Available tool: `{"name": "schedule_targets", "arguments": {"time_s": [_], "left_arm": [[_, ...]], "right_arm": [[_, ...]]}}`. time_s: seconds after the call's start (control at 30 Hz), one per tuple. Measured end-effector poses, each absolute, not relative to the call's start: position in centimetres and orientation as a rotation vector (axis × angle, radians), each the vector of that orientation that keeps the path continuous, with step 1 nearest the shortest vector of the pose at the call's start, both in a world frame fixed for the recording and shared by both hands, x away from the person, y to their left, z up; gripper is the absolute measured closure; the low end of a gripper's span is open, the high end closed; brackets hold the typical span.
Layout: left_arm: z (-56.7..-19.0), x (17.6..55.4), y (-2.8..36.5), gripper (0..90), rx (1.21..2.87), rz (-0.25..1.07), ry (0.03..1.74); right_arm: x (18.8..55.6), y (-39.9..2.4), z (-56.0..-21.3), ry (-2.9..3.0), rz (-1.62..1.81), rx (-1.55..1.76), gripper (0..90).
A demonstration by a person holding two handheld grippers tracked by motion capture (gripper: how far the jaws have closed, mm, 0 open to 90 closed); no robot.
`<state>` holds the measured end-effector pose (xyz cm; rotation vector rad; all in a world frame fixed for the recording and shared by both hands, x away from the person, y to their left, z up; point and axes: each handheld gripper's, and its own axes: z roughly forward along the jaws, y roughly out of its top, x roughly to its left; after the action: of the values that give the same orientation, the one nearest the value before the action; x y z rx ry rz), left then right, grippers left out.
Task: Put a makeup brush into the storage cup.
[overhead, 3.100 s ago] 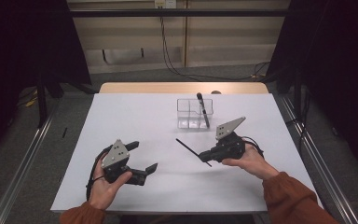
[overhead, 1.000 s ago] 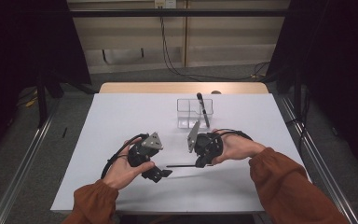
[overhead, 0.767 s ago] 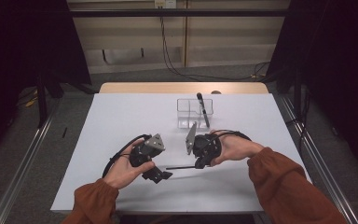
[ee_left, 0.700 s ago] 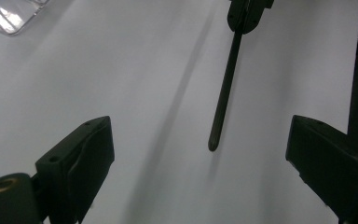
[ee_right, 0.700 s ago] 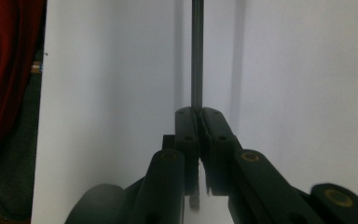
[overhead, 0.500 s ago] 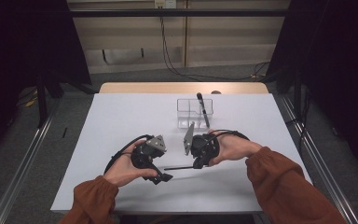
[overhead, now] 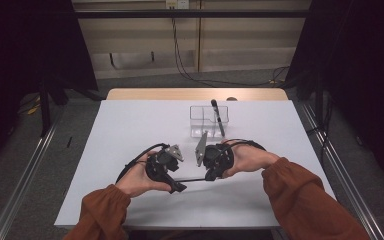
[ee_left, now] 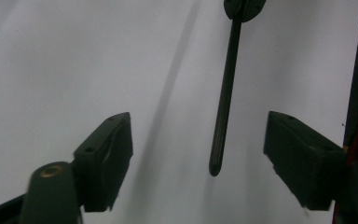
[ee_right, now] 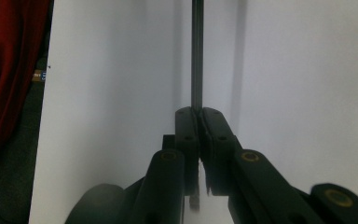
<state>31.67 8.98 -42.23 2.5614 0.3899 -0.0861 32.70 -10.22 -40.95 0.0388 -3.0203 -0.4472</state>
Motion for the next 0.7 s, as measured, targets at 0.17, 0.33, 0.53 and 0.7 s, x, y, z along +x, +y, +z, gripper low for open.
{"name": "schedule_targets", "arguments": {"time_s": [0.17, 0.33, 0.53, 0.7], "left_arm": [[-42.3, 31.9, 8.7, 42.4, 2.553, -0.122, 0.399], [-42.4, 31.8, 8.3, 55.4, 2.553, -0.149, 0.382], [-42.8, 31.6, 8.0, 68.7, 2.576, -0.138, 0.342], [-42.8, 31.6, 7.7, 77.9, 2.560, -0.161, 0.347]], "right_arm": [[32.7, -10.1, -41.2, -3.021, -0.444, 0.033, 86.8], [32.7, -9.9, -41.2, -3.019, -0.455, 0.038, 86.8], [32.7, -10.0, -41.2, -3.019, -0.482, 0.040, 86.8], [32.7, -10.0, -41.5, -3.011, -0.487, 0.038, 86.7]]}}
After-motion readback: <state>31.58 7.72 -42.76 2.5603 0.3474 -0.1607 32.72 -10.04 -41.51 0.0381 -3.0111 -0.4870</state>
